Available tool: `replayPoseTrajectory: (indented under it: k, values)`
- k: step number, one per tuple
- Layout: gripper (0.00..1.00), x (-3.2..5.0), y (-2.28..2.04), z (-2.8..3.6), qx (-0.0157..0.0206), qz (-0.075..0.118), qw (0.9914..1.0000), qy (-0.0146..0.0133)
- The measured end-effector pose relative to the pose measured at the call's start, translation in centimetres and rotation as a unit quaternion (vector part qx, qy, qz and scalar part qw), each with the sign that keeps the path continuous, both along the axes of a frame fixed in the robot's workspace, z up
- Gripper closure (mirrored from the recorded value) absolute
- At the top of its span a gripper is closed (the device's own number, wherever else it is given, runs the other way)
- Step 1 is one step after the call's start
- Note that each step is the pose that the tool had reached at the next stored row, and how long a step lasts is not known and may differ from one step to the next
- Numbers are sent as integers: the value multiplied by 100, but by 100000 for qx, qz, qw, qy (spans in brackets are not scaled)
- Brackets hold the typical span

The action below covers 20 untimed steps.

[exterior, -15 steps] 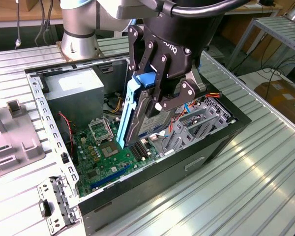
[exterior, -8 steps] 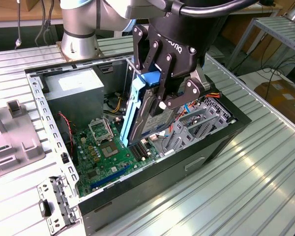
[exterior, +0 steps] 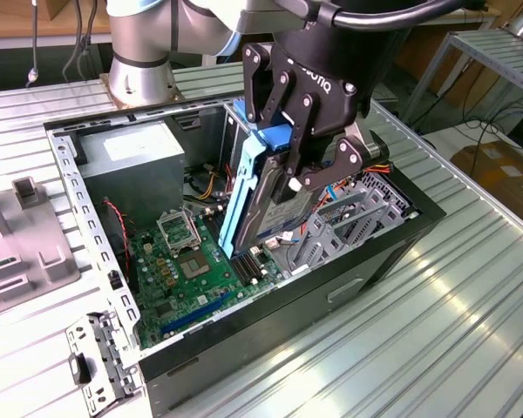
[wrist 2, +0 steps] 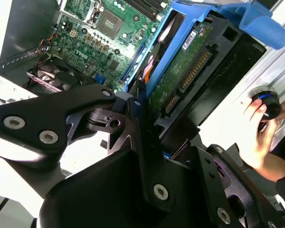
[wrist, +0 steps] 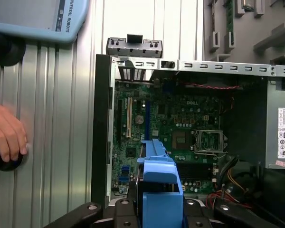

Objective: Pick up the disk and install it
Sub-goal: 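Pick up the disk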

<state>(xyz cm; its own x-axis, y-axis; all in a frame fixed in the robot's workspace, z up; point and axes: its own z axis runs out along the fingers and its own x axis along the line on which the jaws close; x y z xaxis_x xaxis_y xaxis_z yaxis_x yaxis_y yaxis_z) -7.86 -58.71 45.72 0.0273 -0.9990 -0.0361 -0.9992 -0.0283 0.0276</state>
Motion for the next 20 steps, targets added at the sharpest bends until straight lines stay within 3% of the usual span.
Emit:
replayPoseTrajectory:
  k: [20]
  values:
    - [64, 216, 0, -7, 0, 0, 100000, -1]
